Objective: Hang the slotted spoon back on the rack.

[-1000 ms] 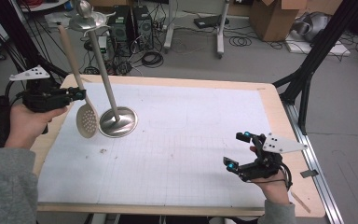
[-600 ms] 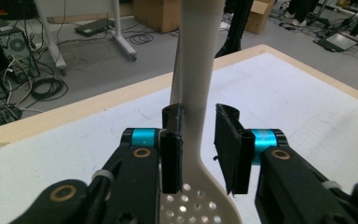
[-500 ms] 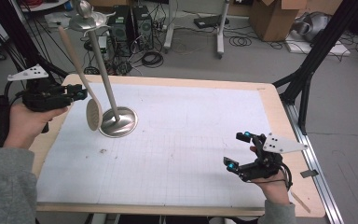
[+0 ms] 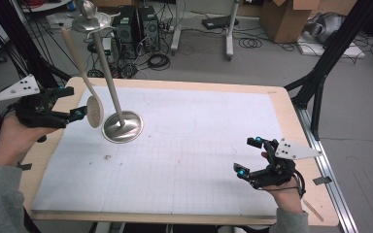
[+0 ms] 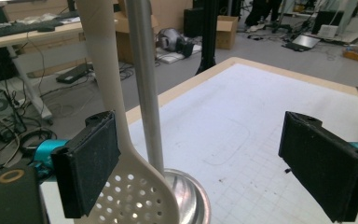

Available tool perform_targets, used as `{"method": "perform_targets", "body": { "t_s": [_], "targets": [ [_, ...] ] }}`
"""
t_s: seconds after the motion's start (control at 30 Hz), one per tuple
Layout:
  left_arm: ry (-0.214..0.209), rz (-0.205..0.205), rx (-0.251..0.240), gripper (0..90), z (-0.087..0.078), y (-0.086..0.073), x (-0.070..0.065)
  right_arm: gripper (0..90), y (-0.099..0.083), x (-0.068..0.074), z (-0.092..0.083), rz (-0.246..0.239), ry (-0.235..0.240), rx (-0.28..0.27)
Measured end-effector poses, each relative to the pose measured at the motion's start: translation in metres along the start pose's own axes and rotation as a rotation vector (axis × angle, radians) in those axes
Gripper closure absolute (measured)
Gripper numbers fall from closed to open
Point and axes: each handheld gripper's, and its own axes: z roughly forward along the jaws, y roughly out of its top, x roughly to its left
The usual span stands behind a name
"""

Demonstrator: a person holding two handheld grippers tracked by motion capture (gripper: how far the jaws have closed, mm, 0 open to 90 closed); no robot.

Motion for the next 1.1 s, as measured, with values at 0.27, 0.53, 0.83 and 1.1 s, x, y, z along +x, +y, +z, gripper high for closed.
{"method": "perform_targets", "body": {
  "t_s": [0.27,0.53,0.83,1.1],
  "targets": [
    [-0.008,-0.065,-0.007,12.6,-0.015,-0.011,-0.014,2.4,0.0,0.001,0.002,-0.004,0.001,0.01],
    [-0.02,-0.028,-0.038,12.7,-0.016,-0.022,-0.031,2.4,0.0,0.002,0.004,-0.006,0.004,0.017],
    [-0.06,-0.023,-0.065,12.6,-0.007,-0.039,-0.049,2.4,0.0,0.0,0.003,0.002,-0.008,0.011],
    [-0.024,0.0,-0.074,12.6,-0.008,-0.049,-0.064,2.4,0.001,-0.001,0.005,-0.001,-0.015,0.005]
  ]
}}
